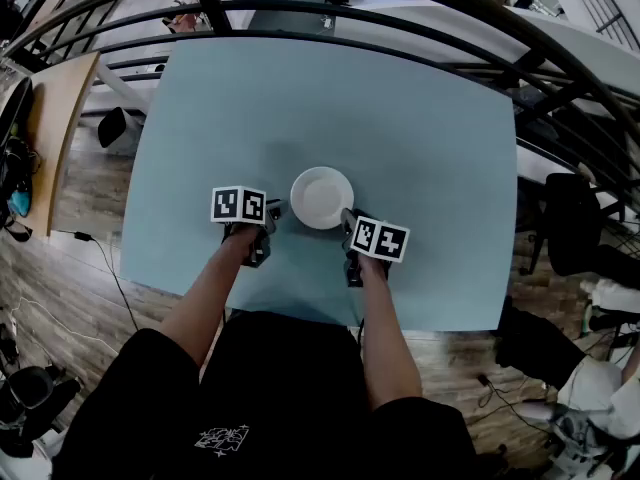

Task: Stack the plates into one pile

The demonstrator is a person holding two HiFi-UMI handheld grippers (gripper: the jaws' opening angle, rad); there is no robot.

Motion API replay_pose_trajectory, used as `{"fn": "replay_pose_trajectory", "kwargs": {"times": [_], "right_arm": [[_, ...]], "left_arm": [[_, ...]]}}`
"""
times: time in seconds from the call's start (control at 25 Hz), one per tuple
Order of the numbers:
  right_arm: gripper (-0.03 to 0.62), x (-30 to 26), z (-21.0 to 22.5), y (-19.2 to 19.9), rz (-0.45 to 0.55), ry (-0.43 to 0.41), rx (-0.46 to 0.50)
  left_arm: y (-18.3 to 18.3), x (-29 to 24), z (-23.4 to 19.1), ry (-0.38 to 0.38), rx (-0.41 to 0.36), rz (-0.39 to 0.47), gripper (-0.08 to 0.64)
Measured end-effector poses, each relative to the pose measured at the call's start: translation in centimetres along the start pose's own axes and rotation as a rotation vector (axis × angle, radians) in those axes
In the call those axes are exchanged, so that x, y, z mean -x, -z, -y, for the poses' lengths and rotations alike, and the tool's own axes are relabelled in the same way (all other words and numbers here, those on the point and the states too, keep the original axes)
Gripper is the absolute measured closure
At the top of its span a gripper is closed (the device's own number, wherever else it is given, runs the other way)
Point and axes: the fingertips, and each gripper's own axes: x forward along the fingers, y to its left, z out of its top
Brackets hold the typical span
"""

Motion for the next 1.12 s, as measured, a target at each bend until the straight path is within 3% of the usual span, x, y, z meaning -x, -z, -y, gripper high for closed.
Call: {"fn": "replay_pose_trajectory", "kwargs": {"times": [0.16, 0.32, 0.48, 0.76, 1.12], "right_arm": [[0.485, 1.8, 0.3, -0.9, 0.043, -0.017, -0.011], [0.557, 2.8, 0.1, -1.0, 0.072, -0.037, -0.012], [0.583, 3.9, -0.4, -1.0, 0.115, -0.047, -0.022], [0.586, 7.3, -2.7, -2.2, 0.222, -0.052, -0.008], [0.586, 12.1, -6.0, -5.2, 0.422, 0.024, 0.053]], "left_arm": [[0.0, 1.1, 0.2, -0.013, -0.007, 0.021, 0.497], [-0.2, 2.4, 0.5, -0.034, -0.053, 0.041, 0.525], [-0.5, 4.0, 1.1, -0.035, -0.105, 0.066, 0.549], [-2.5, 7.2, 2.6, -0.008, -0.199, 0.147, 0.549], [-5.1, 11.1, 4.6, 0.037, -0.329, 0.235, 0.552]]}}
